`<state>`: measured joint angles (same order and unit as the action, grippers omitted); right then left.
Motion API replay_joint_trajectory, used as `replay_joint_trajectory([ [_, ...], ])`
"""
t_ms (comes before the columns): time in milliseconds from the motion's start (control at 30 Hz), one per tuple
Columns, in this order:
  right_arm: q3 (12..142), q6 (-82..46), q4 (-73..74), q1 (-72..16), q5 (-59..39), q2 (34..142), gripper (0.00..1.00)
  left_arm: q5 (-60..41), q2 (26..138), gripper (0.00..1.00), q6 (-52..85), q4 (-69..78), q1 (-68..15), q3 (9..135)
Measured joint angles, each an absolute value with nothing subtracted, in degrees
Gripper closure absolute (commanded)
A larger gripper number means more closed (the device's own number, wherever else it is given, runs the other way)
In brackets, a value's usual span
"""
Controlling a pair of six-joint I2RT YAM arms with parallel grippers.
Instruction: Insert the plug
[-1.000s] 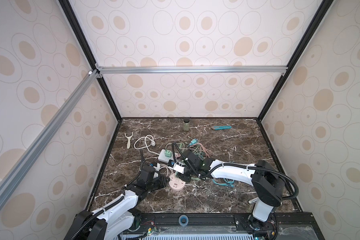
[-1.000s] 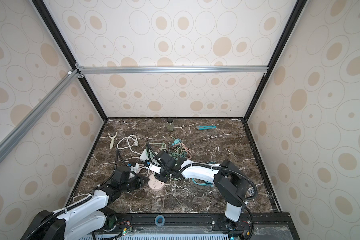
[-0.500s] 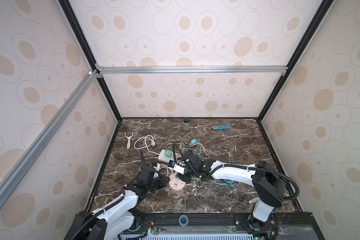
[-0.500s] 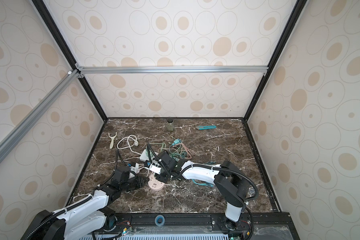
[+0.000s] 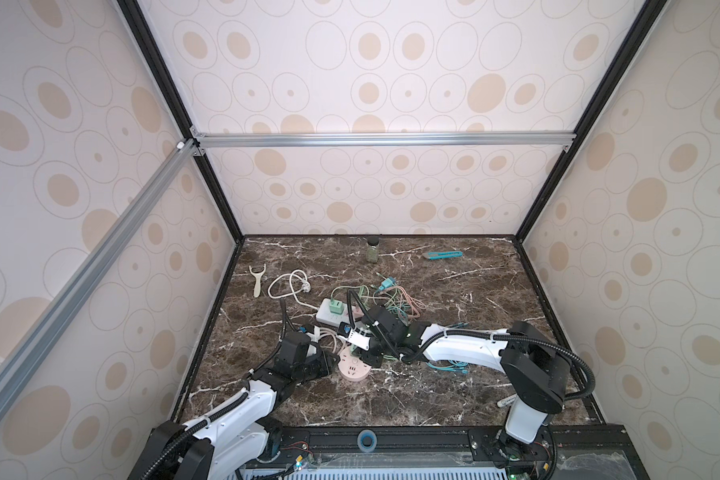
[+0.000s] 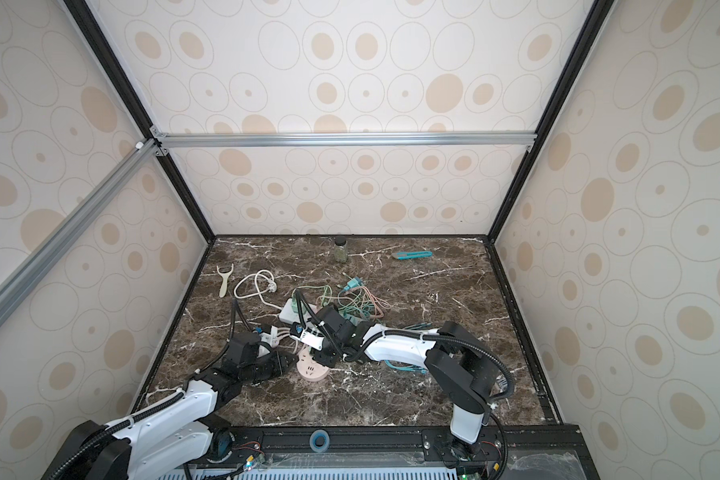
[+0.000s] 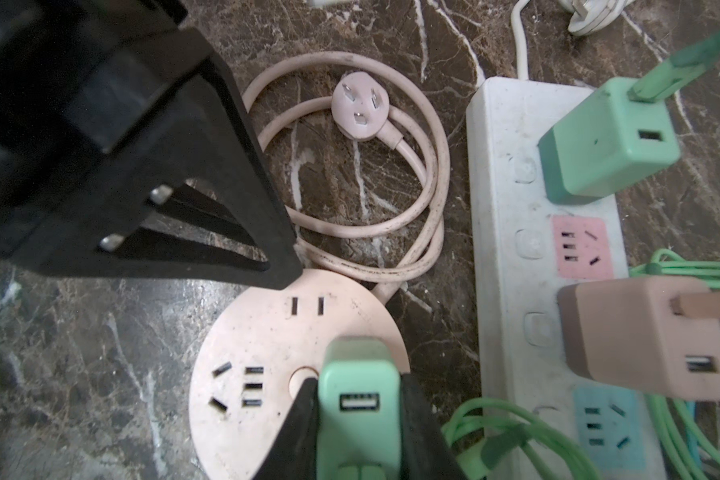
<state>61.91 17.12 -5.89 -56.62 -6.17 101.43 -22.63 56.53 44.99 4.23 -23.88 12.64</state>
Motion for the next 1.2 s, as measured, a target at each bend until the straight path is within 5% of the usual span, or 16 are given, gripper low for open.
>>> replay_joint_trajectory([
  [500,63.7,15.8,-8.6,-56.6,-6.0,101.7,0.92,-22.6,56.4,0.76,45.0,4.2,-23.9,12.6],
  [1200,67.0,11.1,-22.7,-56.6,-6.2,100.1,0.59,-21.6,54.4,0.75,45.0,3.7,-23.9,12.6],
])
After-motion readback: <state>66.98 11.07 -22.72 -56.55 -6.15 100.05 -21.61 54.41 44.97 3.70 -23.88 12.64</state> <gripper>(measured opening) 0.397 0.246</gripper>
